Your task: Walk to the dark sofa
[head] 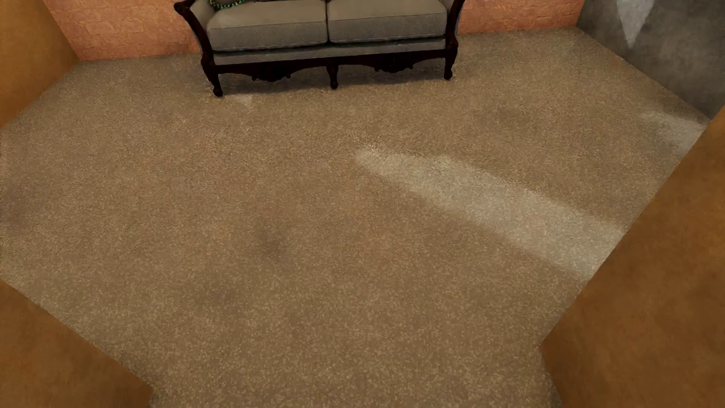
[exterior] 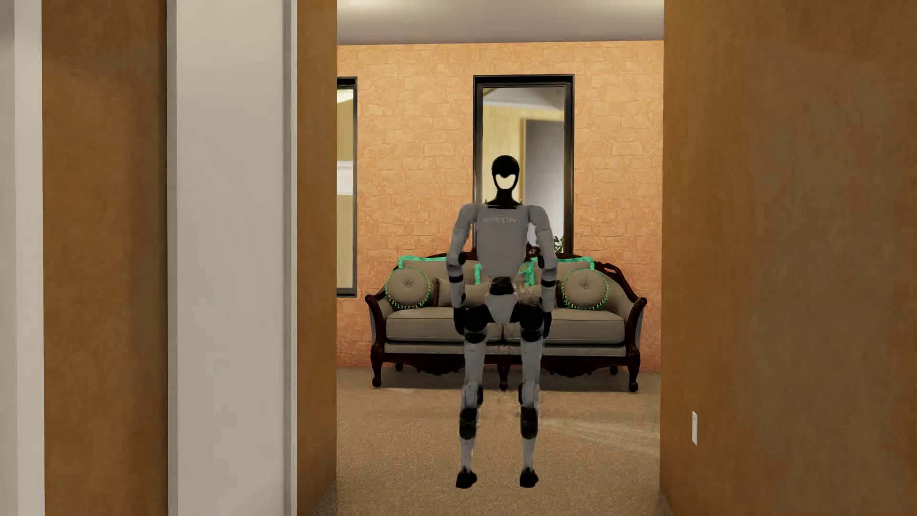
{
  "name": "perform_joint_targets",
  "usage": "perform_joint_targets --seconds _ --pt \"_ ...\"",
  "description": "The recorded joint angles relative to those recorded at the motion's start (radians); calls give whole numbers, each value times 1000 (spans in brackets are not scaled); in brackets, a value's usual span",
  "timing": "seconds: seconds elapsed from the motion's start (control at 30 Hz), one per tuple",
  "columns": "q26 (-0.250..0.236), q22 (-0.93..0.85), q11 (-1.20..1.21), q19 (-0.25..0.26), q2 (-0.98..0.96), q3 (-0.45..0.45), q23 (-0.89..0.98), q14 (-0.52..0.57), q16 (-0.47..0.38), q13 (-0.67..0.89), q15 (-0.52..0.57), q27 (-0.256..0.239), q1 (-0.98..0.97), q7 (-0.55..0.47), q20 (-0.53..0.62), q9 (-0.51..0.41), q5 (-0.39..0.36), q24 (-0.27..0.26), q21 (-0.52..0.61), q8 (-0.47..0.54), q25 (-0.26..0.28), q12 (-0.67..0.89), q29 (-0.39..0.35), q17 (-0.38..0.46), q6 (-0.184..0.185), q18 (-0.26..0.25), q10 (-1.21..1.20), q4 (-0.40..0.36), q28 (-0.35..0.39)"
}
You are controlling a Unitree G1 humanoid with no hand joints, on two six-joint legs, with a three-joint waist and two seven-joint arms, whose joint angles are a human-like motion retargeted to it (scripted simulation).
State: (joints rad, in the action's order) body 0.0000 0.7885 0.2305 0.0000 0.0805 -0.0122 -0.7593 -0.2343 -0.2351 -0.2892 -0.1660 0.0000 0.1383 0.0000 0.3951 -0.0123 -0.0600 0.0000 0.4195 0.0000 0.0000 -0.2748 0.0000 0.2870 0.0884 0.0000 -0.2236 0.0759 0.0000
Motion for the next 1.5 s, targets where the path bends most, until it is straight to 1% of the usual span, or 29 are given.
perform_joint_targets --seconds 0.53,0.57,0.6,0.63,0.67,0.7,0.8,0.9,0.97,1.0,1.07,1.13,1.17,1.2,1.23,1.3,1.37,1.4,1.43,1.47,1.5 --pt "0 -4 1 0 -1 0 1 -5 -4 7 -6 0 -2 0 3 1 -2 0 7 0 0 7 0 3 2 0 -3 3 0" --pt "0 -4 9 0 -8 0 2 -3 -4 8 -43 0 -8 0 3 -1 -2 0 7 0 0 7 0 3 1 0 -8 3 0" --pt "0 -2 236 0 -38 -2 0 -2 -4 8 -141 0 -29 0 0 -2 -4 0 7 0 0 8 0 2 0 0 4 2 0" --pt "0 4 216 0 -84 -4 3 -34 -6 8 -158 0 -62 0 2 -3 -8 0 8 0 0 9 0 3 -1 0 -215 -2 0" --pt "0 -11 218 0 -114 -1 -5 -75 1 6 -105 0 -92 0 -38 -13 -19 0 25 0 0 -8 0 -6 -5 0 -247 -4 0" --pt "0 -26 235 0 -117 4 7 -113 1 -3 -87 0 -84 0 -39 -23 -20 0 26 0 0 -19 0 -5 -5 0 -258 -2 0" --pt "0 -23 268 0 -108 12 -1 -221 -3 -32 -115 0 -23 0 -35 -18 -17 0 1 0 0 -51 0 -21 -11 0 -256 7 0" --pt "0 12 273 0 -93 29 3 -266 -2 -46 -176 0 0 0 -65 -4 -25 0 -23 0 0 -71 0 -16 -12 0 -255 8 0" --pt "0 -11 272 0 -84 15 -9 -282 -10 -43 -219 0 -1 0 -84 -1 -29 0 -18 0 0 -87 0 -9 -11 0 -272 9 0" --pt "0 -32 275 0 -87 0 -20 -263 -14 -39 -239 0 -49 0 -91 0 -37 0 -18 0 0 -91 0 -7 -5 0 -332 17 0" --pt "0 -42 279 0 -88 -8 0 -208 -4 -34 -277 0 -222 0 -96 -16 -61 0 -22 0 0 -75 0 12 24 0 -548 41 0" --pt "0 -16 279 0 -72 -17 4 -201 12 -5 -290 0 -425 0 -102 -45 -80 0 -28 0 0 -52 0 15 46 0 -801 35 0" --pt "0 -6 264 0 -59 -38 6 -205 18 15 -309 0 -520 0 -110 -50 -82 0 -43 0 0 -52 0 7 48 0 -888 29 0" --pt "0 1 243 0 -41 -63 23 -192 23 32 -330 0 -603 0 -119 -51 -74 0 -64 0 0 -61 0 -2 45 0 -918 23 0" --pt "0 7 221 0 -14 -91 58 -168 23 45 -346 0 -668 0 -123 -52 -59 0 -84 0 0 -78 0 -12 39 0 -896 19 0" --pt "0 28 194 0 40 -137 176 -111 19 79 -387 0 -778 0 -146 -64 -35 0 -116 0 0 -111 0 -27 22 0 -775 17 0" --pt "0 66 186 0 96 -156 323 -25 13 126 -435 0 -848 0 -164 -87 -26 0 -138 0 0 -139 0 -33 16 0 -617 35 0" --pt "0 96 193 0 134 -158 388 27 12 155 -466 0 -864 0 -179 -101 -22 0 -149 0 0 -144 0 -38 17 0 -540 48 0" --pt "0 133 205 0 180 -162 439 52 13 182 -502 0 -864 0 -193 -108 -18 0 -155 0 0 -145 0 -45 18 0 -465 64 0" --pt "0 166 212 0 223 -171 479 55 13 205 -533 0 -859 0 -221 -109 -11 0 -163 0 0 -145 0 -53 17 0 -411 79 0" --pt "0 193 216 0 256 -186 511 69 12 219 -539 0 -858 0 -248 -104 2 0 -164 0 0 -145 0 -62 11 0 -410 91 0"
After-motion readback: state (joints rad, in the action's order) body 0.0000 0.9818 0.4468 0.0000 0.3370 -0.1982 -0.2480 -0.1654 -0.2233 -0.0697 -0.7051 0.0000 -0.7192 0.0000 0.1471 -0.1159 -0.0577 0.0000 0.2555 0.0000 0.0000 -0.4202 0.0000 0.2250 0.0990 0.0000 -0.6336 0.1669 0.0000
